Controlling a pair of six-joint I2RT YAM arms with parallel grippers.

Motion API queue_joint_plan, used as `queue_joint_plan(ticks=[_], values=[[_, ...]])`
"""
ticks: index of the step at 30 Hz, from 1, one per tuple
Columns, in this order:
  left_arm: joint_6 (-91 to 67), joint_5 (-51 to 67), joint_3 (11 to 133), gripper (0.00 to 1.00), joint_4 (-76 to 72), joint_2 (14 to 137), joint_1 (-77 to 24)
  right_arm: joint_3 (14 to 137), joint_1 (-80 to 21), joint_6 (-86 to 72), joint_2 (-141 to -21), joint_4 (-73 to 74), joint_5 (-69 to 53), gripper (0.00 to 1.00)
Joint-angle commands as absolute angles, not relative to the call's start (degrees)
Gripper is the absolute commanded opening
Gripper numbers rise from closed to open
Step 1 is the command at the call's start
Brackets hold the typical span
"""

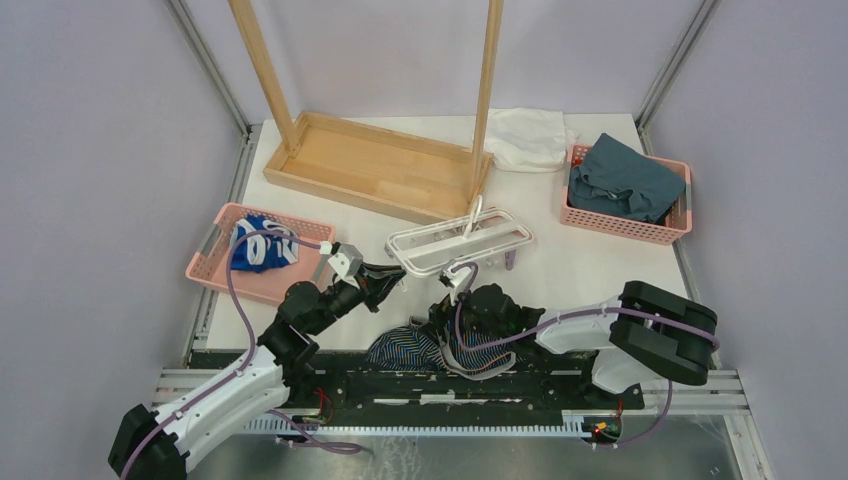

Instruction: Clip the underwear to the hanger

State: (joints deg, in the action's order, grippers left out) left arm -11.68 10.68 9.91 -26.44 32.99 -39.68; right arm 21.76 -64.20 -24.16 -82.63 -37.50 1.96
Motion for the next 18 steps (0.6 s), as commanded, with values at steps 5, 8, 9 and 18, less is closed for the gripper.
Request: queue_joint_plan(ticks=[5,8,9,18], values=[[-12.3,10.7,12.7,0.03,-31.0,32.2,-39.8,21.1,-62.8,-27.8,-85.2,-45.4,-2.0,0.78],[-12.3,10.7,12.7,0.03,-31.0,32.2,-39.8,20.2,-62.7,-28.8,-85.7,-46.9,-2.7,0.75],[-12.3,10.7,12.7,0.03,-31.0,32.2,-39.9,19.9,-62.7,-29.0,-85.8,-47.5,-2.9,0.74],[-12.4,10.9,12.7,0.03,-31.1,32.4,-39.8,18.0,-62.7,-30.1,-85.5,-49.1,-3.5,0.77]])
